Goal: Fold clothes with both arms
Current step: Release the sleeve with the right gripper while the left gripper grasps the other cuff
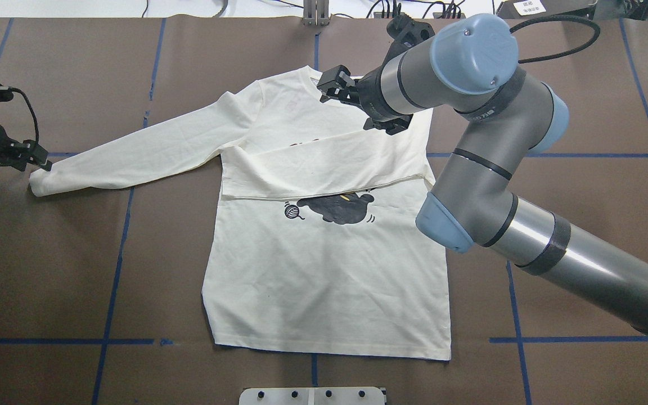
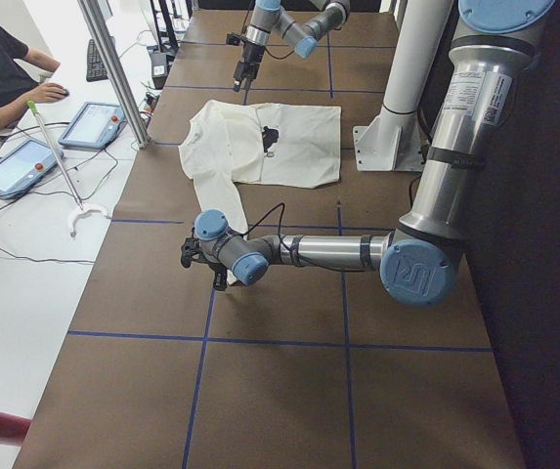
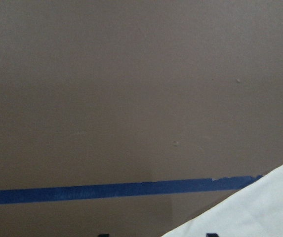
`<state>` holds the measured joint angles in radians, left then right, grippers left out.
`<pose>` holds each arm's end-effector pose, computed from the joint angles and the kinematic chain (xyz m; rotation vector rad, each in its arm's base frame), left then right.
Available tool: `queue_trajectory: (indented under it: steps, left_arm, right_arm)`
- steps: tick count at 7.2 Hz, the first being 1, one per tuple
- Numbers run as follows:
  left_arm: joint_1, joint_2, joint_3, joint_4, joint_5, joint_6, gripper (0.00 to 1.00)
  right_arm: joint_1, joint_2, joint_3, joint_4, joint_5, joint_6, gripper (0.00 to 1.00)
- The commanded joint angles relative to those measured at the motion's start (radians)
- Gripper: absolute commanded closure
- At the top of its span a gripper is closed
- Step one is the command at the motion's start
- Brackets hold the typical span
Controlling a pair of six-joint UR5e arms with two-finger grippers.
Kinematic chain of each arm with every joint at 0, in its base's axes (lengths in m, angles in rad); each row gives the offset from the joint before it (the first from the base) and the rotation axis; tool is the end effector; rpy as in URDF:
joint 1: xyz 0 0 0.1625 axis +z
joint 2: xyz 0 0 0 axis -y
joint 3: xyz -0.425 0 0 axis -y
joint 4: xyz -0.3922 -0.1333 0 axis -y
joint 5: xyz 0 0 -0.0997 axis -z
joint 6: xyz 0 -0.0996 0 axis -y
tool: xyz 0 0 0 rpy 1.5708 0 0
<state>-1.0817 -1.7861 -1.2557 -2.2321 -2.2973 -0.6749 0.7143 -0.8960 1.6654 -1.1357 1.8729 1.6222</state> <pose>0.2250 -0.5657 0.6267 0.0593 0.8838 0.0304 -0.4396 -0.5184 0.1625 0.1401 -1.2281 0.4854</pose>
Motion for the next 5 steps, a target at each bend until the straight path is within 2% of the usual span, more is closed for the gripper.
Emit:
queue_trajectory:
  steps: [1,2,4,5]
  left_arm:
    - [0.013,-0.001,-0.001,0.000,0.001,-0.017,0.75]
    - [0.013,-0.006,-0.008,0.008,-0.002,-0.038,1.00]
    - [0.013,-0.003,-0.080,0.018,-0.005,-0.044,1.00]
    - [0.013,0.005,-0.140,0.032,-0.042,-0.051,1.00]
  right_arm:
    - [-0.003,-0.001,0.002,-0.001,-0.001,0.004,0.01]
    - [-0.007,-0.001,0.002,-0.001,-0.003,0.007,0.01]
    - [-0.013,-0.003,-0.001,0.001,-0.003,0.007,0.01]
    - [-0.012,-0.003,0.002,0.001,-0.001,-0.001,0.01]
